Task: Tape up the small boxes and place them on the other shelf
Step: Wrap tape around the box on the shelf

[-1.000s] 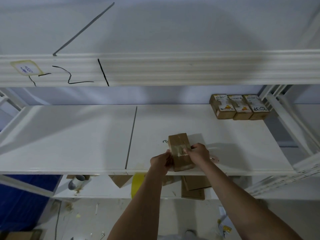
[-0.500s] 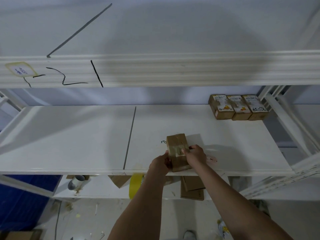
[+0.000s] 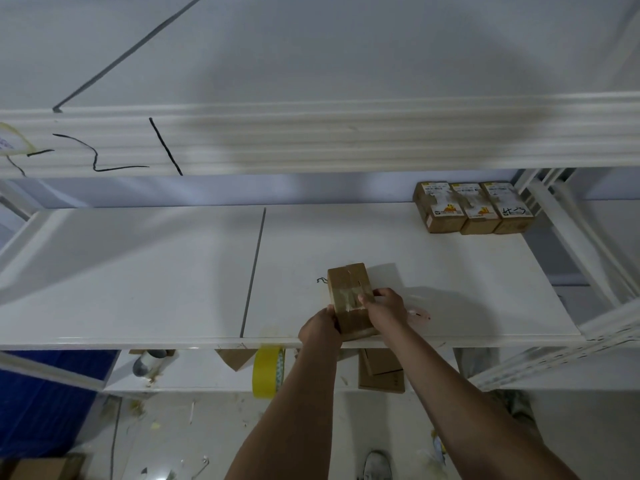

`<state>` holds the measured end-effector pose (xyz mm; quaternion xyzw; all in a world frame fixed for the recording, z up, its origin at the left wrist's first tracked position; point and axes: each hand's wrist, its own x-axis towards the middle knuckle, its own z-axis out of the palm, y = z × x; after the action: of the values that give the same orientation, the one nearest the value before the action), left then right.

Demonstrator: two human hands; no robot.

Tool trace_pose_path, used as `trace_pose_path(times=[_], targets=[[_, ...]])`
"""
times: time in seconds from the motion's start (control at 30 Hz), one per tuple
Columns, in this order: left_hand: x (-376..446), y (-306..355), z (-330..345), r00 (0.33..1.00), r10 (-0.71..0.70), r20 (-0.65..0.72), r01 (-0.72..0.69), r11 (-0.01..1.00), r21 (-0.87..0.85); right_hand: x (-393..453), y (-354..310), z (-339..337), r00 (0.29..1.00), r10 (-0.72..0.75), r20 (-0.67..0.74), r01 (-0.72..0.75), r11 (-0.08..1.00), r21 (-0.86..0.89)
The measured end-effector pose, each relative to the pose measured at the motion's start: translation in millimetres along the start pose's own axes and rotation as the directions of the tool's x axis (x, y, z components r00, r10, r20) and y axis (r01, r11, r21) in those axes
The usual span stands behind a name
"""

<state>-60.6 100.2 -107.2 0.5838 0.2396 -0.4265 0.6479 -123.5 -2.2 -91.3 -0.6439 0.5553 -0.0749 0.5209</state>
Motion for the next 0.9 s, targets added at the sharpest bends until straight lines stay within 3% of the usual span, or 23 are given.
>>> trace_pose_path(times=[0.17,0.23,0.33,0.4,0.6,0.77,0.9], targets=[[-18,17,4,0.953,0.140,-0.269,-0.116,0.988,0.102,4,-1,-1,0.999,0.043,0.014,-0.043,0.999,0.005],[-21,21,13,0.881,0.317,-0.351,-0.265,0.946,0.187,4,0,1,0.999,0.037,0.008,-0.037,0.999,0.026],[-21,18,20,0.788,0.535,-0.304,-0.394,0.818,0.420,6,3,3,1.000,0.026,-0.009,-0.026,0.999,0.026],[-22,15,22,0.762,0.603,-0.235,-0.424,0.739,0.523,7,3,3,1.000,0.026,-0.005,-0.025,0.999,0.028],[-30,20,23,0.785,0.607,-0.127,-0.349,0.602,0.718,8,2,3,1.000,0.017,-0.011,-0.017,1.000,0.023],[-33,23,23,0.831,0.540,-0.132,-0.289,0.623,0.727,4,0,0,1.000,-0.005,0.011,0.005,1.000,0.025],[-34,28,21,0.890,0.452,-0.053,-0.253,0.588,0.769,-1,-4,0,1.000,0.004,0.007,-0.004,1.000,-0.014]])
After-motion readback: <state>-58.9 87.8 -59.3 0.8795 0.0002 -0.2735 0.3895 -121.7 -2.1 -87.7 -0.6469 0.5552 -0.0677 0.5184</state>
